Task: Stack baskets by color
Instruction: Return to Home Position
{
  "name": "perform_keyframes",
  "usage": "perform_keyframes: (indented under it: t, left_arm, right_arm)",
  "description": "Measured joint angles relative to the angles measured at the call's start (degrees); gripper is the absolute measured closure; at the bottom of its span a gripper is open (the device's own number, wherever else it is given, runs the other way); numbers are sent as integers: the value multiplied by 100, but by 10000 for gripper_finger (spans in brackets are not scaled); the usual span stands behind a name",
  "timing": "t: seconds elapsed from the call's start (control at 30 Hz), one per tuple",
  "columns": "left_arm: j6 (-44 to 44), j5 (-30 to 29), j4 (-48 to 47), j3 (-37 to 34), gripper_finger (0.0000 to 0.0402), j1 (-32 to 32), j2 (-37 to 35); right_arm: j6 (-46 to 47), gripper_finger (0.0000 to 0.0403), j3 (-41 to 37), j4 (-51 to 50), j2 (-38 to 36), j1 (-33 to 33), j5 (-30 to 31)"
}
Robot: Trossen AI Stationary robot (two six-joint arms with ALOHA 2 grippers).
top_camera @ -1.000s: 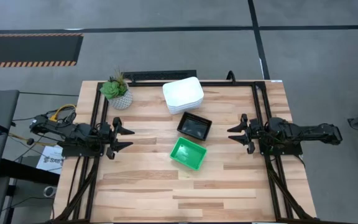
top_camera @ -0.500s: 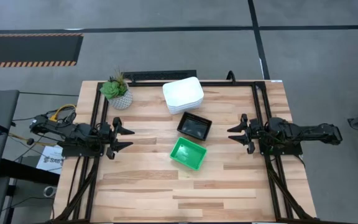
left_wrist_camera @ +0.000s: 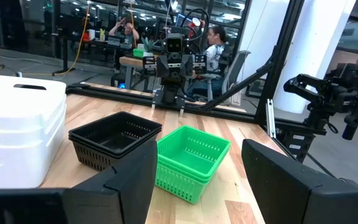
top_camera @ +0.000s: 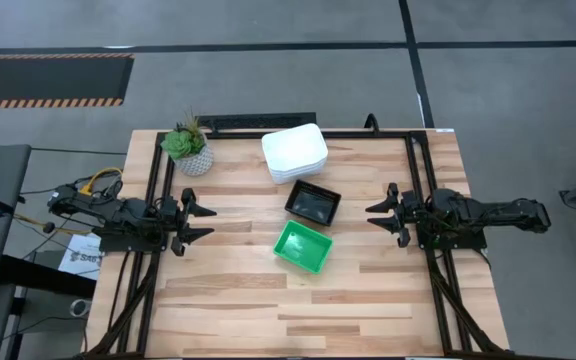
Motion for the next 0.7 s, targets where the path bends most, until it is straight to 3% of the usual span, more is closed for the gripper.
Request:
perform_keyframes:
  t: [0.7]
  left_arm:
    - [0,0,2,0,178,1,1]
  right_arm:
    - [0,233,0,0,-2,2,0]
